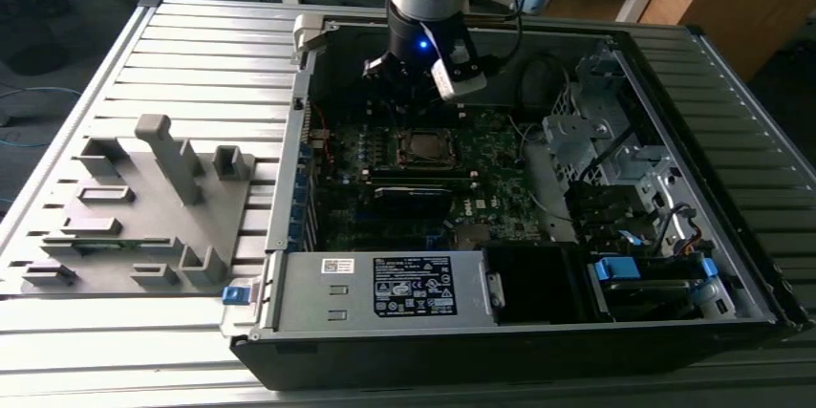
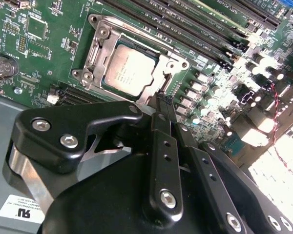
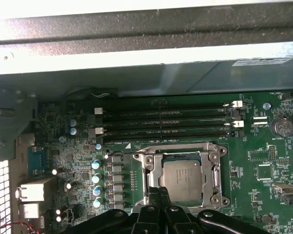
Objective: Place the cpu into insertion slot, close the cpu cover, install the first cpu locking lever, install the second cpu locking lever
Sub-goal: 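Install the first cpu locking lever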
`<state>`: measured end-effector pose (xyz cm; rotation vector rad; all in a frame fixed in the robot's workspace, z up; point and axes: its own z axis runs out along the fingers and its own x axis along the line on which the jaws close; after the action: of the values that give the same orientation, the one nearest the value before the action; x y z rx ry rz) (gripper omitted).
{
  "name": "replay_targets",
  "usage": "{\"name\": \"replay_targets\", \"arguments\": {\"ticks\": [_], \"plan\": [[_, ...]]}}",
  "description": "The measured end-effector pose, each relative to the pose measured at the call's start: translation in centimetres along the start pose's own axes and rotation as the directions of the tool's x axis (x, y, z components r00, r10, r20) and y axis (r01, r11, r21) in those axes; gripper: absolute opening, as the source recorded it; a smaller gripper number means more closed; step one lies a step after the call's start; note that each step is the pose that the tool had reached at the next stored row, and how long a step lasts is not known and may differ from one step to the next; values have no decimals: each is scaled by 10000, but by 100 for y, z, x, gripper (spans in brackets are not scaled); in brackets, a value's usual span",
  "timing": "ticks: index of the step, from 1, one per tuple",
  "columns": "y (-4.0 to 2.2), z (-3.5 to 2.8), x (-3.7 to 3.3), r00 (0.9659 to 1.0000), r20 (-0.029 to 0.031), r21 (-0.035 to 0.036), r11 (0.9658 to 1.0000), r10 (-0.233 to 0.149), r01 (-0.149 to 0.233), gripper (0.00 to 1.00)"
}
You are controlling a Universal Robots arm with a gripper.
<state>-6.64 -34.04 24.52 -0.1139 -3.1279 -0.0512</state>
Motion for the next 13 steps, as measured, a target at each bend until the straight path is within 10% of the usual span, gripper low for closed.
{"name": "replay_targets", "arguments": {"ticks": [13], "plan": [[-9,3,128,10000,1,-1,10000,0,0,11]]}}
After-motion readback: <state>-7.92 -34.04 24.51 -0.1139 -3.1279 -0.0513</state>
